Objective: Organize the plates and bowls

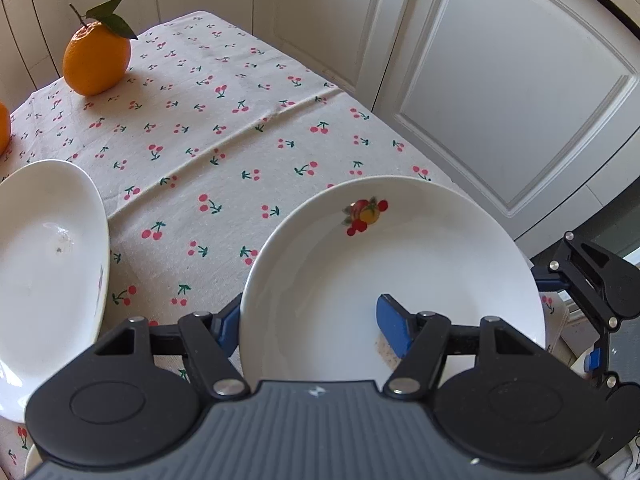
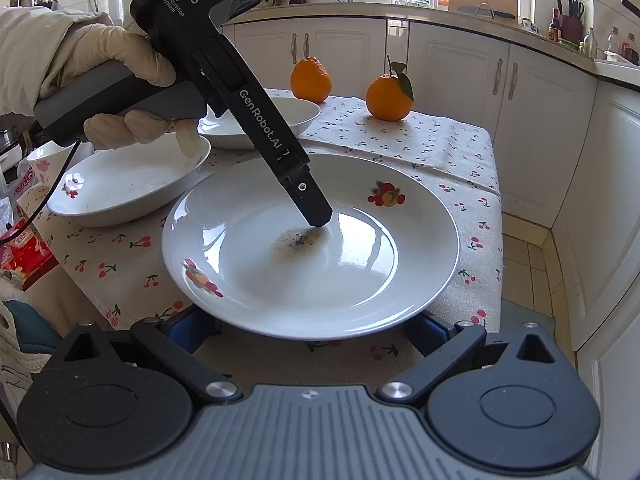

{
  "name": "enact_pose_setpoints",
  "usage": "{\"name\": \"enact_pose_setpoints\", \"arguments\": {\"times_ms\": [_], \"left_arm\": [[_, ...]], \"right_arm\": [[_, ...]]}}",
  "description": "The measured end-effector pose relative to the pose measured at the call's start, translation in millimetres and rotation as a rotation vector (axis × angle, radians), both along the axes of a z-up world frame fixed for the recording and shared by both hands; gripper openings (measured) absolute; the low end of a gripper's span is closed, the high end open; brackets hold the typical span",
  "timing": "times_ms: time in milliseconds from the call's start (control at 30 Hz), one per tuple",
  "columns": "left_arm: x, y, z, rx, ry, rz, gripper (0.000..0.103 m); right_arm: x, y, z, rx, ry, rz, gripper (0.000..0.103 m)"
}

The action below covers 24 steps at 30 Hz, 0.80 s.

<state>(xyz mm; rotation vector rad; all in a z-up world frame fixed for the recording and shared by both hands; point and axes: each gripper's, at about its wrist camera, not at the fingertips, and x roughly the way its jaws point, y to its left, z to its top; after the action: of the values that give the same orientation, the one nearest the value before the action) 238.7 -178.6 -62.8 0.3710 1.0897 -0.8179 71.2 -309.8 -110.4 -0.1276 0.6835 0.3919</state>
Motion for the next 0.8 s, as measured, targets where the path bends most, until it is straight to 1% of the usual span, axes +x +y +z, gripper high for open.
{"name": "enact_pose_setpoints", "arguments": {"times_ms": [233, 433, 700, 800], "left_arm": [[0.4, 2.2, 2.1, -0.011, 0.010, -0.003, 0.067], [6.1, 3.8, 12.2, -0.038, -0.005, 0.007, 0.067], [25.4, -4.0, 23.0, -0.070, -0.040, 0.013, 0.067], [34.1, -7.5, 23.5, -0.070, -0.049, 0.012, 0.067]], "right_arm": [[0.1, 2.8, 3.7, -0.030, 0.009, 0.005, 0.102], [3.0, -2.1, 13.5, -0.020, -0.006, 0.014, 0.101], [22.6, -10.2, 21.0, -0.055, -0.026, 0.021, 0.101], [31.3, -15.0, 22.3, -0.058, -0.031, 0.021, 0.101]]}}
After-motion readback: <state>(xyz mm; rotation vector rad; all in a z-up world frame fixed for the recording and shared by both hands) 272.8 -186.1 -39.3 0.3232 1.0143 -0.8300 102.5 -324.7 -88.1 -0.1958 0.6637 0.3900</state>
